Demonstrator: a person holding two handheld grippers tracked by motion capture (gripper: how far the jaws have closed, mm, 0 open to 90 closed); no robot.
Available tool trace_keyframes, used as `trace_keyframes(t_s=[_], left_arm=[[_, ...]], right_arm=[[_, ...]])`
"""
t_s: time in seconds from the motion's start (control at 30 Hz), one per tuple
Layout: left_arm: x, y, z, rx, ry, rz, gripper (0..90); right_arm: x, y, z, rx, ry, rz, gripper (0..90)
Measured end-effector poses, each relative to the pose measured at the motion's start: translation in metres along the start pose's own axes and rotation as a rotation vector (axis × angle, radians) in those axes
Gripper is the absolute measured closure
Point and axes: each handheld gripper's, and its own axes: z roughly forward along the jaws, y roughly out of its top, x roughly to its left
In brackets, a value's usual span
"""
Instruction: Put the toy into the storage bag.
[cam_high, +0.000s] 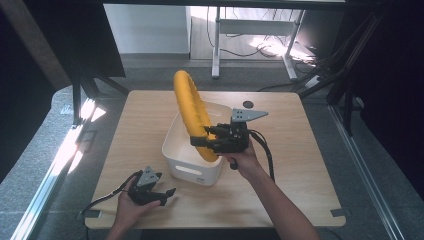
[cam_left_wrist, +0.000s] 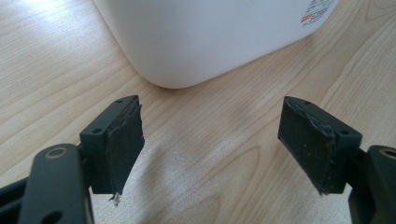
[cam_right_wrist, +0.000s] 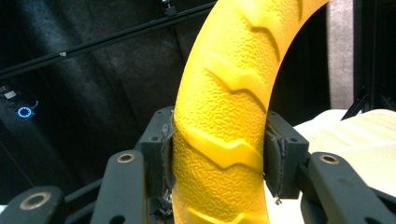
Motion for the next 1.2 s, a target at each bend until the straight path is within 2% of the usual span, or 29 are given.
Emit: trace_keyframes(t_s=[0.17,0.97,1.2], left_arm=[[0.0,0.0,0.0,0.0,-0.001,0.0,22.2],[0.0,0.0,0.001,0.0,-0.002,-0.002,22.2],[-0.001,0.0,0.001,0.0,-0.003,-0.003,22.2]], right_arm=[[-0.002,-0.006,0.002,0.009,0.002,-0.009,51.2],[-0.007,-0.025,-0.006,0.012,0.006,0.028,50.9],[-0.009,-0.03,-0.009,0.024,-0.005,0.01,50.7]])
